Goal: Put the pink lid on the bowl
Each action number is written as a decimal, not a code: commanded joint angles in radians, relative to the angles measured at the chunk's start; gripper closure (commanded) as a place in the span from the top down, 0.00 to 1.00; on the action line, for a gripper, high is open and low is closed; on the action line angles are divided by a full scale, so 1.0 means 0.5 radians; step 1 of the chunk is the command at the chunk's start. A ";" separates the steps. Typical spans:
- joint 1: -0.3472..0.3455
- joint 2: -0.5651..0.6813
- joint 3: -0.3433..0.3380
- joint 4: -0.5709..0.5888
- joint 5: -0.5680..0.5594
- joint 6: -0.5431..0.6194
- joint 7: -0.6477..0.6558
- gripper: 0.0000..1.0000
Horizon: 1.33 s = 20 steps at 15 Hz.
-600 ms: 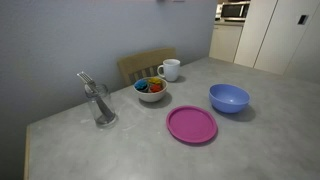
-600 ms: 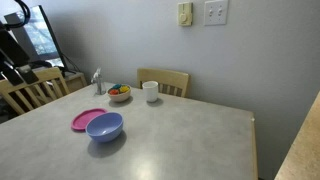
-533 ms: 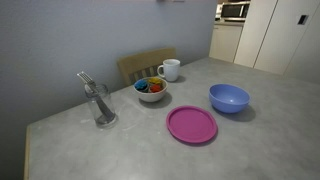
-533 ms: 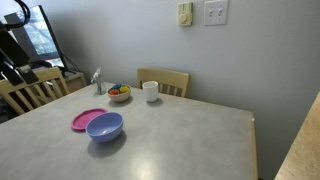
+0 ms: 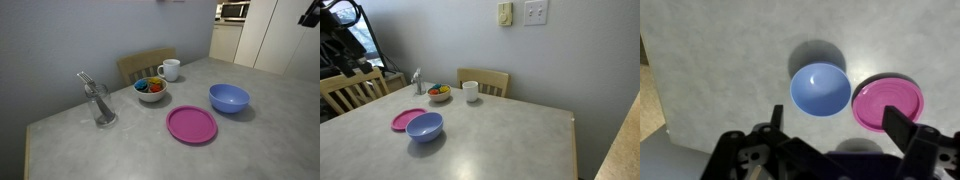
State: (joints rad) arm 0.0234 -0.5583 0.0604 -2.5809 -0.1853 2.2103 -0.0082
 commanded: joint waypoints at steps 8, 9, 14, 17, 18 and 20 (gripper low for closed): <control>0.153 0.879 0.229 0.674 -0.068 0.087 0.011 1.00; 0.157 0.770 0.218 0.580 -0.021 0.078 0.104 1.00; 0.175 0.889 0.210 0.667 0.000 0.103 0.030 1.00; 0.182 1.112 0.197 0.782 0.140 0.289 0.025 1.00; 0.190 1.200 0.199 0.834 0.219 0.350 0.019 1.00; 0.199 1.374 0.213 0.940 0.316 0.440 0.045 1.00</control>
State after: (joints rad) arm 0.1043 -0.0197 0.1751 -2.2126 -0.0877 2.3765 0.0142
